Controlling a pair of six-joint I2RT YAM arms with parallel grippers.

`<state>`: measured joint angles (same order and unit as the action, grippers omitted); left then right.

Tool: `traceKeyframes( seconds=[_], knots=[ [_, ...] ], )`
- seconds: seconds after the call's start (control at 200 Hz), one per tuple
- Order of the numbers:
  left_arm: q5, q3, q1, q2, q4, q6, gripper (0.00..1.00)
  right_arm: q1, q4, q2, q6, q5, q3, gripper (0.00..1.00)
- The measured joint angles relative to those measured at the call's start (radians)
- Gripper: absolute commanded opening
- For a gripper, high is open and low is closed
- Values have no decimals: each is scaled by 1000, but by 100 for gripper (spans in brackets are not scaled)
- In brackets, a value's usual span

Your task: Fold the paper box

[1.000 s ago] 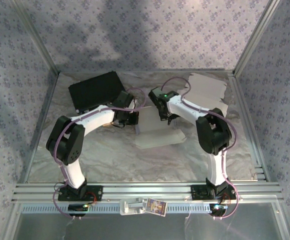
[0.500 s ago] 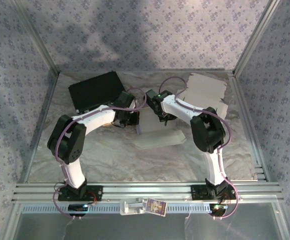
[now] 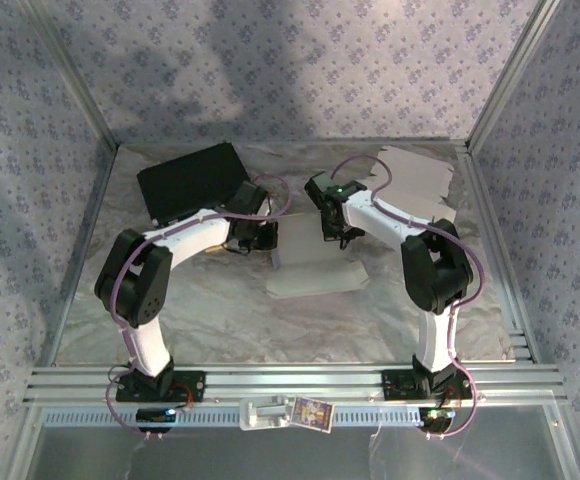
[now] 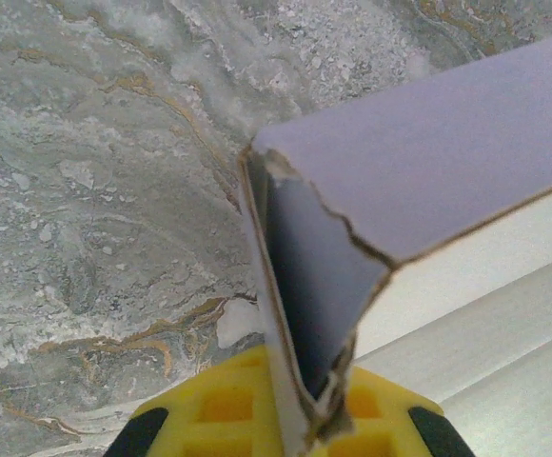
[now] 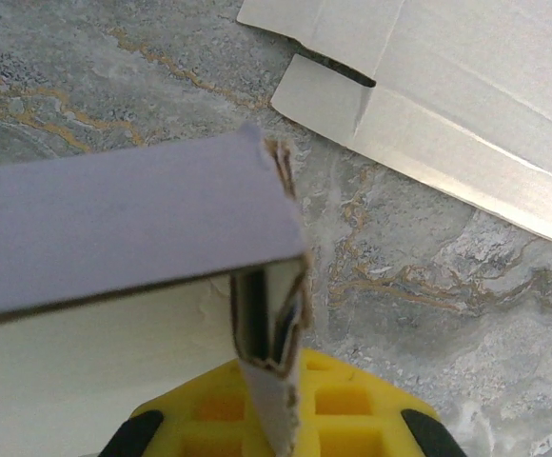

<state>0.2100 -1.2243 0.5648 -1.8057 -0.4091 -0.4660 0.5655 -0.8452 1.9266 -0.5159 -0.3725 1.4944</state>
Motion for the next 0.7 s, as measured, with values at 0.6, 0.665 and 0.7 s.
traceKeyframes(
  seconds=[0.6,0.665,0.7],
  knots=[
    [-48,14,19,-22,72,-60,17,-2,0,-1,-65,10,-26,0],
    [-56,15,22,-23,74,-63,17,-2,0,-1,-70,11,-27,0],
    [-62,15,24,-24,74,-63,17,-3,0,-1,-72,12,-28,0]
  ],
)
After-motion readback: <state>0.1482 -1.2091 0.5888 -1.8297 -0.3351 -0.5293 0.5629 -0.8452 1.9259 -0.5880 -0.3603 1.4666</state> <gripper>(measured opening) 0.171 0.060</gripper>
